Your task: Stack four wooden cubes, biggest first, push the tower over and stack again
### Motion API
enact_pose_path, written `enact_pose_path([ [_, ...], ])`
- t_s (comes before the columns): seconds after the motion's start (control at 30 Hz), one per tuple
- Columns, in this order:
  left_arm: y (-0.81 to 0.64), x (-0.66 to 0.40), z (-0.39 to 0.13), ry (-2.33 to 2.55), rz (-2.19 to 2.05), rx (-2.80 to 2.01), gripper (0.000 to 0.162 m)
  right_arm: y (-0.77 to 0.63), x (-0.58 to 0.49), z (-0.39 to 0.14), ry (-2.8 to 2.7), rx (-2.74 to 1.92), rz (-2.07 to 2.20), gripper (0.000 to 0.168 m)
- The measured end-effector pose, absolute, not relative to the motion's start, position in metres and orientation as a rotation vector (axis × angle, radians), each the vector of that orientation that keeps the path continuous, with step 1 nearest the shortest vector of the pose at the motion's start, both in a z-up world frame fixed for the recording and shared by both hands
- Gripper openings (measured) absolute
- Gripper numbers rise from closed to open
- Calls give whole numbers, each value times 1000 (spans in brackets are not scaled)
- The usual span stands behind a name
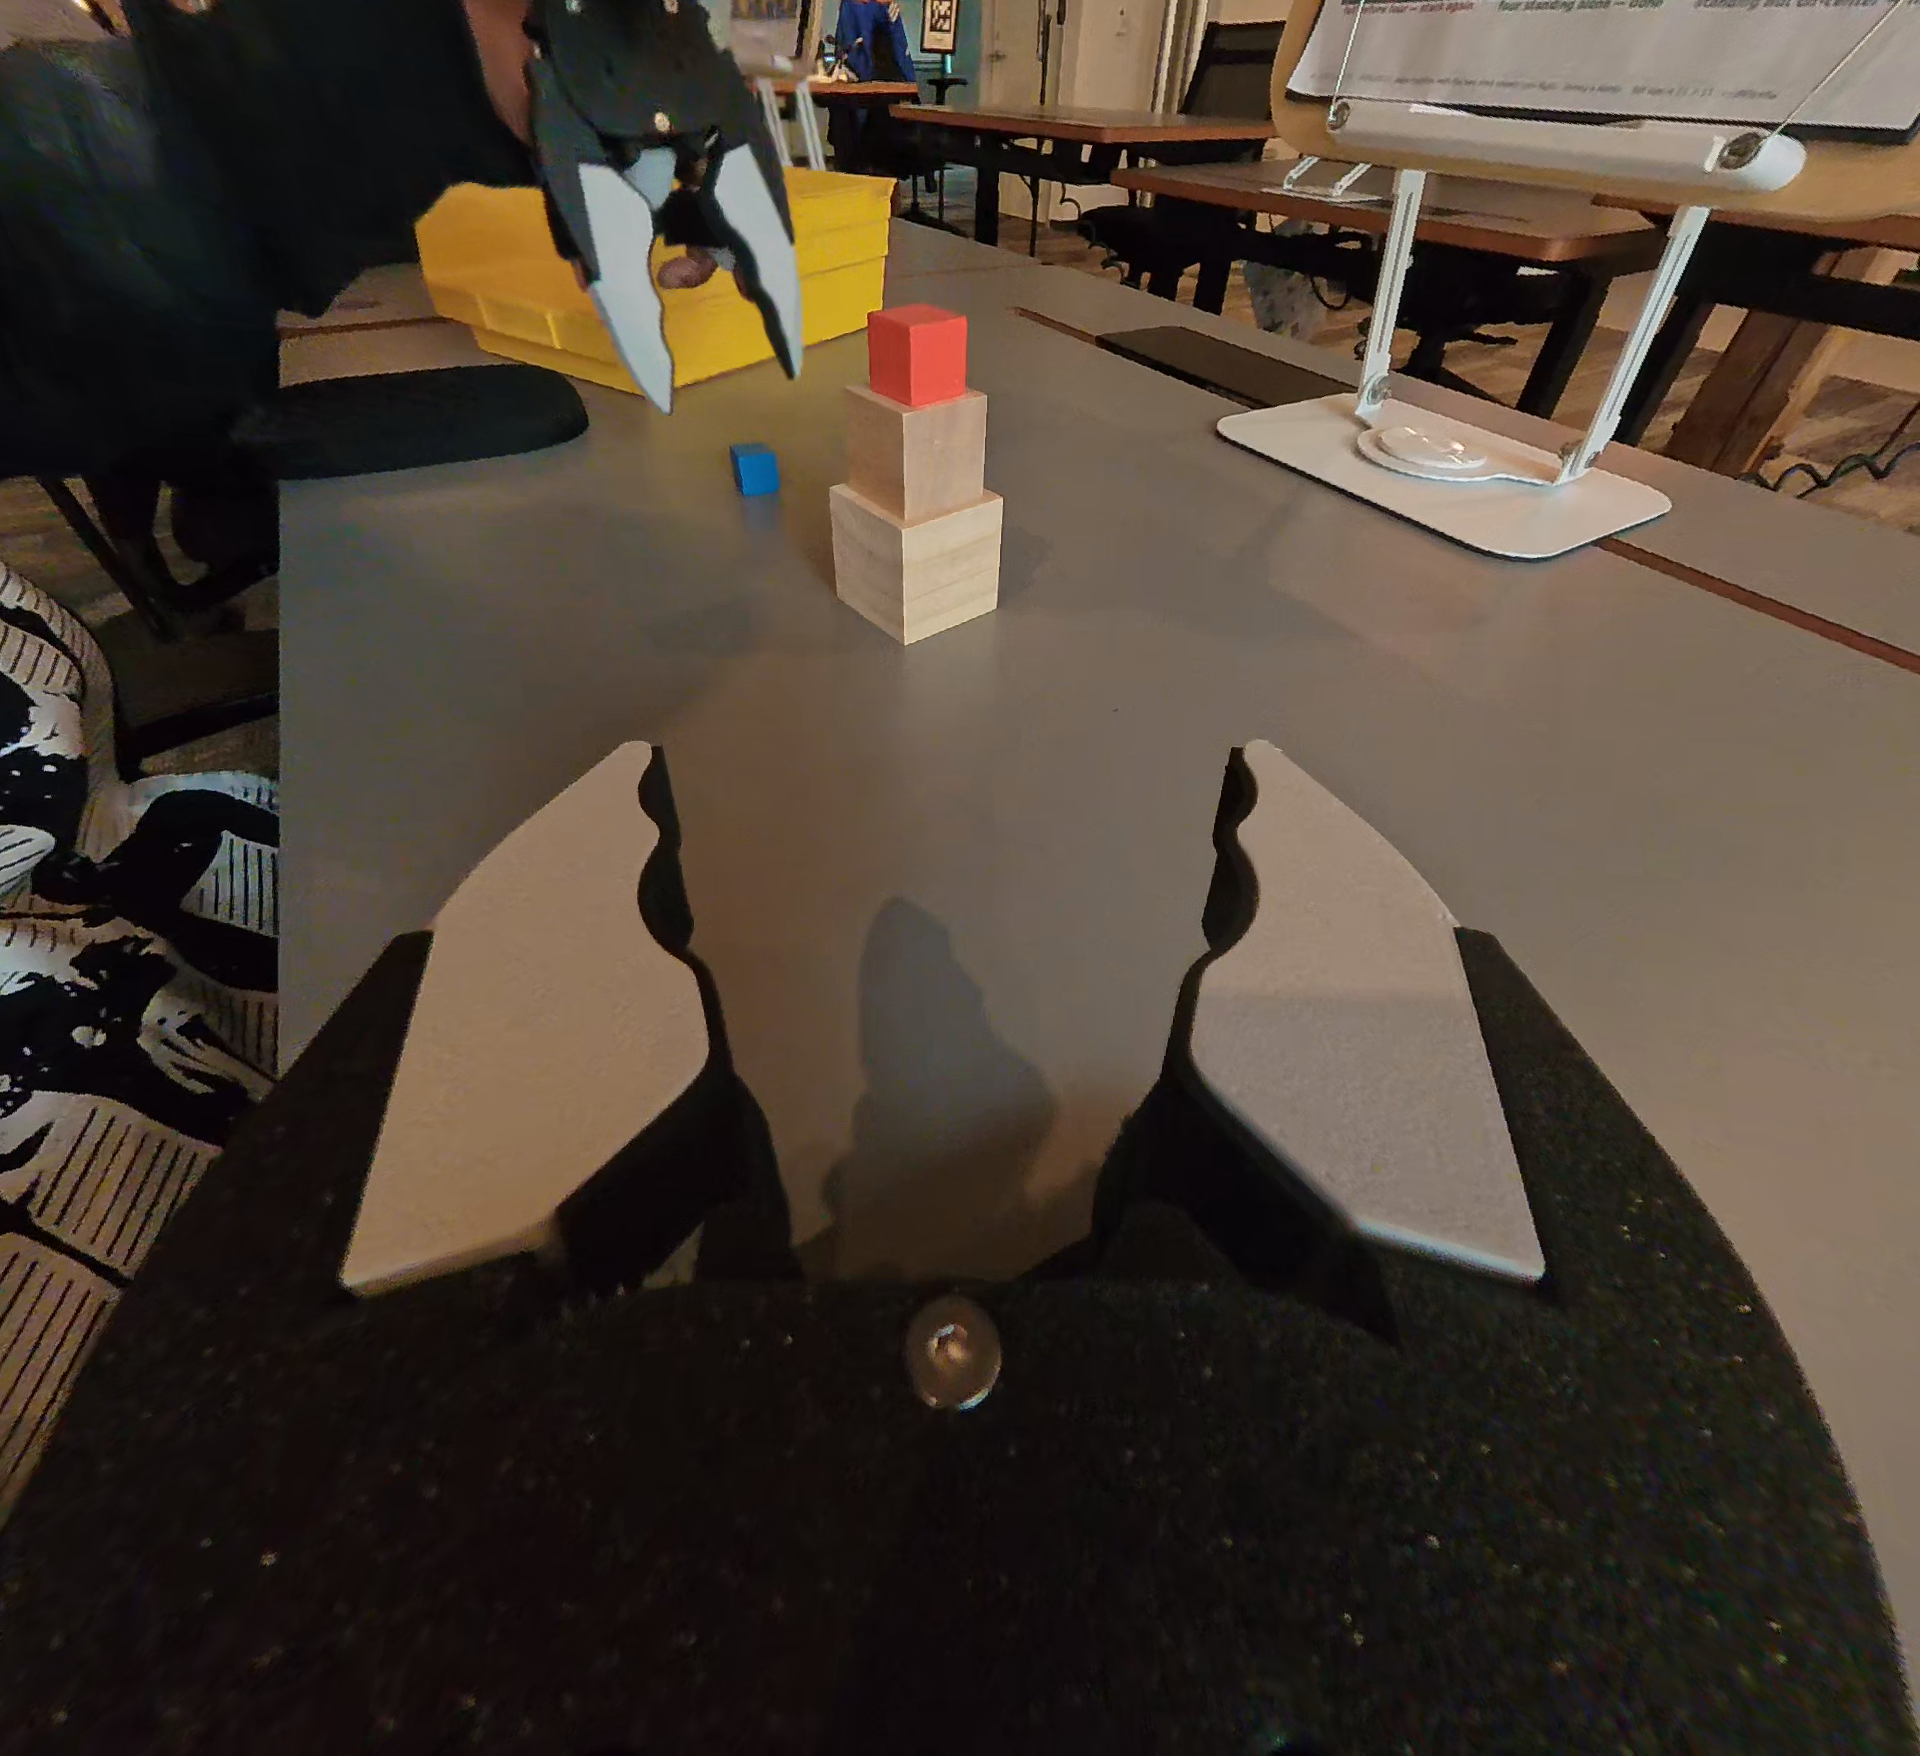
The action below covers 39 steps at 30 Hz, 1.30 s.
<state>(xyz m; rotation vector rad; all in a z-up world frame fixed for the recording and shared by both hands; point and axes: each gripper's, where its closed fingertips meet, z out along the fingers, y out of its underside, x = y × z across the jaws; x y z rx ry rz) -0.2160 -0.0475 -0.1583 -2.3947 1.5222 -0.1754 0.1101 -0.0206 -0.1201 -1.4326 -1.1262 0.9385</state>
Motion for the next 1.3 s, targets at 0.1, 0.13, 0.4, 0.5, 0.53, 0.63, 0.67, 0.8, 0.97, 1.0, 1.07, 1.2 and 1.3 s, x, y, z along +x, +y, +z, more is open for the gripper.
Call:
enact_pose_path([
  [0.1, -50, -225, -168, 1553, -168, -2383, 63, -20, 110, -120, -1125, -1432, 938, 99],
  [0.13, -50, -227, -170, 1561, -168, -2372, 61, -20, 110, -120, -1125, -1433, 938, 99],
  [0.4, -45, -240, -187, 1697, -56, -2285, 54, -20, 110, -121, -1126, -1436, 938, 99],
  [0.5, -43, -242, -191, 1706, -50, -2289, 51, -20, 110, -121, -1125, -1438, 938, 99],
  [0.53, -44, -243, -193, 1715, -51, -2291, 49, -20, 110, -121, -1125, -1438, 937, 99],
  [0.63, -45, -243, -198, 1730, -65, -2299, 45, -20, 110, -121, -1125, -1439, 937, 99],
  [0.67, -45, -243, -199, 1736, -72, -2298, 40, -20, 110, -121, -1125, -1439, 937, 99],
  [0.8, -48, -239, -201, 1754, -120, -2282, 20, -20, 110, -121, -1126, -1440, 937, 99],
  [0.97, -49, -229, -182, 1742, -171, -2243, 20, -20, 110, -121, -1128, -1444, 936, 99],
  [1.0, -48, -225, -175, 1730, -191, -2232, 20, -20, 110, -122, -1129, -1444, 935, 99],
  [1.07, -43, -216, -158, 1699, -219, -2208, 20, -20, 110, -122, -1130, -1445, 934, 99],
  [1.2, -31, -192, -124, 1678, -217, -2159, 20, -20, 110, -122, -1131, -1443, 934, 99],
  [1.3, -24, -165, -101, 1713, -240, -2116, 20, -20, 110, -121, -1130, -1441, 934, 99],
])
